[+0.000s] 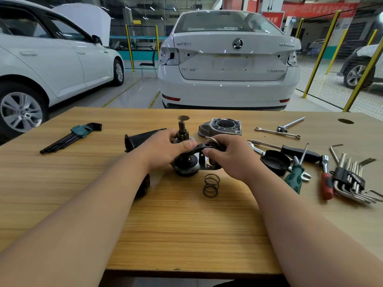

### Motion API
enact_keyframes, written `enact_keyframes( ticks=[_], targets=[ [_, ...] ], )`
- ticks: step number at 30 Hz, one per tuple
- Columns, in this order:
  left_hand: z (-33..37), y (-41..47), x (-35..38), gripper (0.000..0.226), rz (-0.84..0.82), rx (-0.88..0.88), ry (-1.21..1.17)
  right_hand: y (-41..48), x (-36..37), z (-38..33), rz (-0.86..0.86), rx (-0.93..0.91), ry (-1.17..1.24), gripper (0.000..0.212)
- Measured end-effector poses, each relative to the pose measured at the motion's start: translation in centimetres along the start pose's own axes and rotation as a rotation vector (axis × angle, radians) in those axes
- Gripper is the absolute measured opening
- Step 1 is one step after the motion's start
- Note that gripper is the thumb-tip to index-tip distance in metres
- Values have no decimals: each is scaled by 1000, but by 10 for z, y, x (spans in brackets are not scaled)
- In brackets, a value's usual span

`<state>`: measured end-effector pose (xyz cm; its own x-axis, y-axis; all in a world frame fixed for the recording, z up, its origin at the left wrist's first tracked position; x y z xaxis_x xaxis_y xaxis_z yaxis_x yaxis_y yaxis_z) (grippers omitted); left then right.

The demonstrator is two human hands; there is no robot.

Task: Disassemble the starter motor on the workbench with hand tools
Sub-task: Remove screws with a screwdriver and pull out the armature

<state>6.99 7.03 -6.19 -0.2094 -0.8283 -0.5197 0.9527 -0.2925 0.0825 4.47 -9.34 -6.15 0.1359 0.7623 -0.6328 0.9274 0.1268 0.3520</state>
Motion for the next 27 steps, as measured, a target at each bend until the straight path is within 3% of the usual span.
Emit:
enact_keyframes(
  ticks=[3, 9, 14, 21, 25, 27],
  targets=[
    [0, 0, -1, 56, -1, 17, -13, 0, 1, -5, 7, -29, 3, 12],
    [1, 4, -6, 39, 52, 42, -82, 1, 1, -7, 4, -23, 2, 16],
    [2, 5, -13, 37, 108, 40, -102, 0, 0, 0, 6, 10, -166, 45],
    [5, 4, -19, 36, 175, 78, -102, -3, 2, 15, -95, 111, -199, 17],
    [5, 0, -25, 31, 247, 101, -194, -3, 14, 13, -149, 127, -167, 35],
    [4, -1, -26, 28, 263, 106, -236, -4, 17, 10, -134, 118, -69, 34]
  ],
)
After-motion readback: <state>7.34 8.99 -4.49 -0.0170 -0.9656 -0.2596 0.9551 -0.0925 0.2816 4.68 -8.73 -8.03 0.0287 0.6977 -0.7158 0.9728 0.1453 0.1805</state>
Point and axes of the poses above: each hand's wrist, its own y-axis towards the middle knuckle, its own x-axis out of the palm, z = x × y, the point moved 10 cm from there along y, towards the middle knuckle, and after that the axes turned 6 degrees about -y, right-handed, at the moved point
